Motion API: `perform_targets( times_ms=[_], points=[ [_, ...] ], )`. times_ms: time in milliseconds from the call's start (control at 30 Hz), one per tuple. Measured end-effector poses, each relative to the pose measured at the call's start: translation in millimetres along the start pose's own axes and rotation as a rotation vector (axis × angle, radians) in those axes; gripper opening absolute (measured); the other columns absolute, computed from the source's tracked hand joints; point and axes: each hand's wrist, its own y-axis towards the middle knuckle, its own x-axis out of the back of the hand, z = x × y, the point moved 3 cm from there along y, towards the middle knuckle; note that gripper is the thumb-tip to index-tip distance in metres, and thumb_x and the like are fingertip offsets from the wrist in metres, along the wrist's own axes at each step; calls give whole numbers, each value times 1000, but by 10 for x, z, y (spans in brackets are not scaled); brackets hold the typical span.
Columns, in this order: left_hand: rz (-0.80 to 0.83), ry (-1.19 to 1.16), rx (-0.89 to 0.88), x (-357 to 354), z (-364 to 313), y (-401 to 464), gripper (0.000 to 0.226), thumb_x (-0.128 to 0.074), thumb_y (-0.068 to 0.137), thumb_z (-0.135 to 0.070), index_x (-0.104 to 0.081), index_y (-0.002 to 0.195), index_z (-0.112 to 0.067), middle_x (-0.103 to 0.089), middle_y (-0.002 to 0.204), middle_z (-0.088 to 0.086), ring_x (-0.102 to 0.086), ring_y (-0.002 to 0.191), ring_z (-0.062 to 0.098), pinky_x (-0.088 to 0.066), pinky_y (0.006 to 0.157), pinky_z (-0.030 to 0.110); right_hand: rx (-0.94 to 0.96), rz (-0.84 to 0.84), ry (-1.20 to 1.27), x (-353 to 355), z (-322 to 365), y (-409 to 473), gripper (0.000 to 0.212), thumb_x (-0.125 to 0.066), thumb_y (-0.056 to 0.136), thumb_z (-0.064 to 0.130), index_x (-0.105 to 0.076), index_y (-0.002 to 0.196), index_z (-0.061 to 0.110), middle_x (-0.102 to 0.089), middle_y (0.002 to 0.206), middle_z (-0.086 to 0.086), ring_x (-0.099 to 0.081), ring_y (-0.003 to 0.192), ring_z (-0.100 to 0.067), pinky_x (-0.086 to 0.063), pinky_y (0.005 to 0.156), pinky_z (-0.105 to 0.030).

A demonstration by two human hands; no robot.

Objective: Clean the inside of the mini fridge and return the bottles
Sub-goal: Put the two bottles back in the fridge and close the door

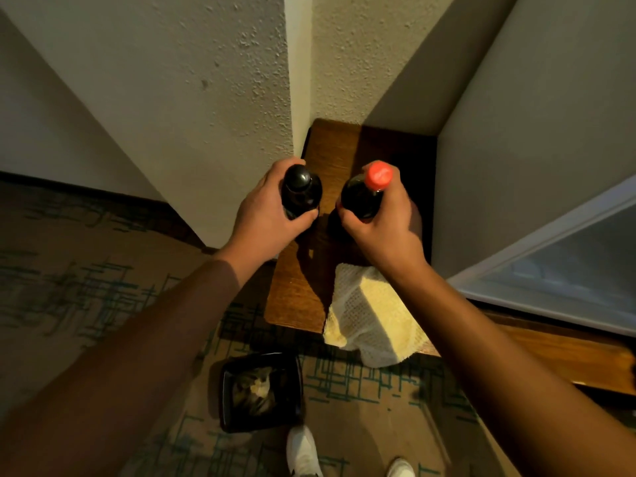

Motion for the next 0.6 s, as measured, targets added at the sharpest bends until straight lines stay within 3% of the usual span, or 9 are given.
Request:
perform_targets(
  times_ms=[133, 200, 300, 467, 533, 600],
  points=[
    [-21, -8, -31, -117, -68, -268, 72, -82, 76, -20, -45, 138, -29, -54, 138, -3, -55, 125, 18, -46, 100, 29, -109, 99, -14, 77, -38, -201, 70, -76, 81, 25, -39, 140, 27, -56, 124, 6, -61, 104, -9, -52, 89, -31],
    [-56, -4, -38, -188, -103, -435, 72, -81, 77, -18, -46, 138, -28, -53, 138, -2, -54, 125, 18, -48, 101, 31, -191, 76, 45, 135, -99, -299, 70, -80, 76, 28, -42, 135, 37, -62, 118, 11, -65, 101, -9, -56, 90, -36],
    [-127, -49, 8, -235, -167, -559, 72, -82, 77, -19, -46, 139, -26, -53, 139, 0, -53, 128, 17, -50, 104, 34, -226, 29, 120, 281, -113, -448, 69, -86, 70, 24, -52, 130, 33, -66, 119, 9, -64, 110, -7, -55, 96, -38],
    [-188, -85, -62, -145, -564, -653, 72, -82, 77, -23, -46, 139, -20, -55, 134, 2, -53, 125, 12, -43, 103, 16, -123, -1, 104, 649, 145, -748, 70, -87, 72, 24, -54, 133, 26, -62, 128, 12, -57, 121, -1, -50, 102, -27],
    [-197, -94, -93, -81, -769, -728, 71, -83, 77, -22, -47, 138, -21, -55, 133, -1, -51, 123, 3, -39, 104, 11, -103, -22, 141, 847, 232, -860, 70, -87, 72, 23, -55, 133, 25, -62, 129, 13, -55, 121, 3, -48, 102, -20],
    [-207, -132, -85, -32, -941, -804, 75, -83, 77, -23, -45, 141, -23, -51, 135, -16, -45, 123, -13, -35, 104, 7, -97, -30, 175, 1061, 295, -964, 68, -87, 72, 23, -55, 133, 25, -62, 128, 14, -54, 121, 5, -45, 100, -13]
  ],
)
